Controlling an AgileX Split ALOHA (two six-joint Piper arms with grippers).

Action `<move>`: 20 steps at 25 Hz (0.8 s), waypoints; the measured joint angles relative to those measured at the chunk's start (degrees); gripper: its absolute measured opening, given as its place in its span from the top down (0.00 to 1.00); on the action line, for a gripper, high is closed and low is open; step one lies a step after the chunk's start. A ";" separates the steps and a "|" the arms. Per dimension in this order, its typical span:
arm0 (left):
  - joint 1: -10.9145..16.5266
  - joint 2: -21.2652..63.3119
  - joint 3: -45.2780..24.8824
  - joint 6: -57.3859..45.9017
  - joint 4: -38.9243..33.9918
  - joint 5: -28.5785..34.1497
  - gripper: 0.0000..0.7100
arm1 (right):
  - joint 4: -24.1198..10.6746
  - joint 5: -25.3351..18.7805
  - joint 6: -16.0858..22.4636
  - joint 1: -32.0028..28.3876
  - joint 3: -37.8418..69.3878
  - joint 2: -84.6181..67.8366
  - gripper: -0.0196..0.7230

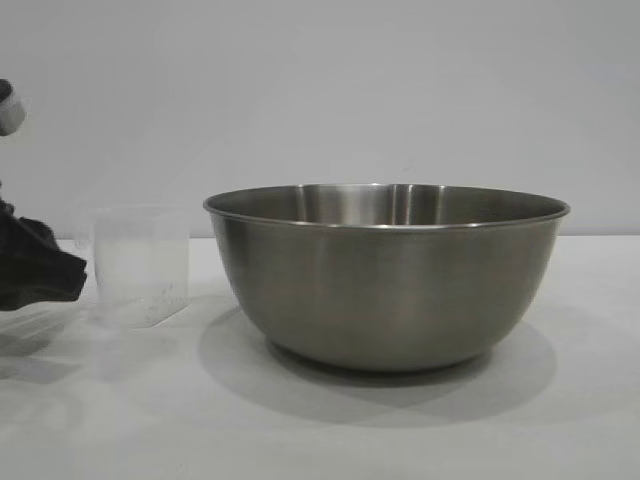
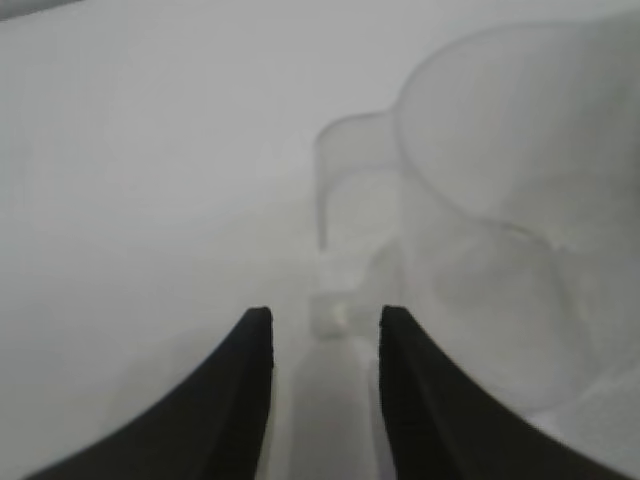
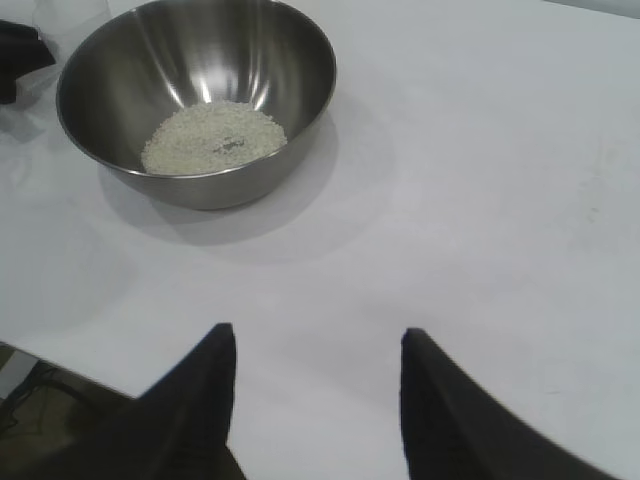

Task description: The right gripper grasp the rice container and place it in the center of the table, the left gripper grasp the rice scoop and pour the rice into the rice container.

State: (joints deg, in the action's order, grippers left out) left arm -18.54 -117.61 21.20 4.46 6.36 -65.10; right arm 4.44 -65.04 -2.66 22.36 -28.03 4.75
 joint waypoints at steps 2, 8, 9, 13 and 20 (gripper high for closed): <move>0.10 0.00 -0.49 -0.70 4.74 0.00 0.68 | 0.00 0.00 0.00 0.00 0.00 0.00 0.49; 6.00 1.15 -1.02 -6.28 7.70 -0.10 0.68 | 0.00 0.00 0.00 0.00 0.00 0.00 0.49; 8.01 1.41 -1.02 -7.33 7.20 -0.25 0.68 | 0.00 0.00 0.00 0.00 0.00 0.00 0.49; 17.37 1.64 -0.91 -10.92 -1.65 -0.32 0.68 | 0.00 0.00 0.00 0.00 0.00 0.00 0.49; 21.87 3.94 1.46 -11.37 -16.15 -0.38 0.68 | 0.00 0.00 0.09 0.00 0.00 0.00 0.49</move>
State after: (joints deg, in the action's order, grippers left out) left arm 3.33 -113.67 22.66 -6.91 -9.79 -65.48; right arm 4.44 -65.04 -2.58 22.36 -28.03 4.75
